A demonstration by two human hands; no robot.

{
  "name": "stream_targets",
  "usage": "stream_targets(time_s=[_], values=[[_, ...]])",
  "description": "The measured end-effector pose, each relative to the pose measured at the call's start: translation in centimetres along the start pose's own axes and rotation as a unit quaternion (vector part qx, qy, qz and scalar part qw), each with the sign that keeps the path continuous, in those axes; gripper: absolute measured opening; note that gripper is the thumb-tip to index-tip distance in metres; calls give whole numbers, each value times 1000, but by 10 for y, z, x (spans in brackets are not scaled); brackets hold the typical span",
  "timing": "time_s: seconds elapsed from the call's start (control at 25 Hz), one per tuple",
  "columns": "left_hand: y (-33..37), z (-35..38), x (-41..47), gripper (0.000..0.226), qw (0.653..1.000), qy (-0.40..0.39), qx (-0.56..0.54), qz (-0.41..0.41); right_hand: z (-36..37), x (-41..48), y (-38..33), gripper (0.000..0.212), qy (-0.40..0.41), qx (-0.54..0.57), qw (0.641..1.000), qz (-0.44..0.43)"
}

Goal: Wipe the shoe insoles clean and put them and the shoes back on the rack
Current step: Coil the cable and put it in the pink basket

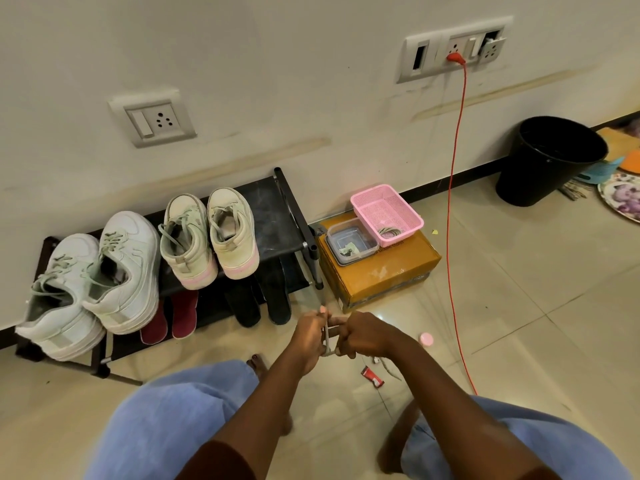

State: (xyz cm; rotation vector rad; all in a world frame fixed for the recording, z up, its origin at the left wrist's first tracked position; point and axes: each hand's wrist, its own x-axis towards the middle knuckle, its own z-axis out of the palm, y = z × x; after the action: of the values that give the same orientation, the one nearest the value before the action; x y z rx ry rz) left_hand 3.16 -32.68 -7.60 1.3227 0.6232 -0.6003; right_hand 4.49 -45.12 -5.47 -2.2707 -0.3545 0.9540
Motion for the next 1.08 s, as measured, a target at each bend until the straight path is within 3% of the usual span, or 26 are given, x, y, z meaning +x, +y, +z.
stream_targets(time_s=[0.16,0.24,0.4,0.48,0.56,0.68,0.8,0.88,1.08], values=[[1,-8,-7,32,984,-69,163,-19,-21,7,-3,19,34,-36,998,-42],[4,-9,-6,29,989,-90,112,-37,-28,11,0,17,57,-22,996,-59],[14,-8,-4,32,989,-129,-47,-46,-30,19,10,13,167,117,975,-84],[18,-8,-8,33,983,-157,-67,-62,-22,21,16,13,210,242,945,-67],[21,-7,-10,33,975,-185,-106,-68,-6,23,20,17,223,390,893,-38],[27,-5,-8,31,967,-152,-202,-34,20,24,24,20,192,495,847,8],[30,-4,2,30,941,-85,-327,20,38,17,16,22,130,500,856,35],[33,-4,8,29,937,-48,-345,39,43,13,12,20,91,453,886,43],[29,-7,8,30,998,-3,-49,42,12,12,-1,15,62,218,973,37]])
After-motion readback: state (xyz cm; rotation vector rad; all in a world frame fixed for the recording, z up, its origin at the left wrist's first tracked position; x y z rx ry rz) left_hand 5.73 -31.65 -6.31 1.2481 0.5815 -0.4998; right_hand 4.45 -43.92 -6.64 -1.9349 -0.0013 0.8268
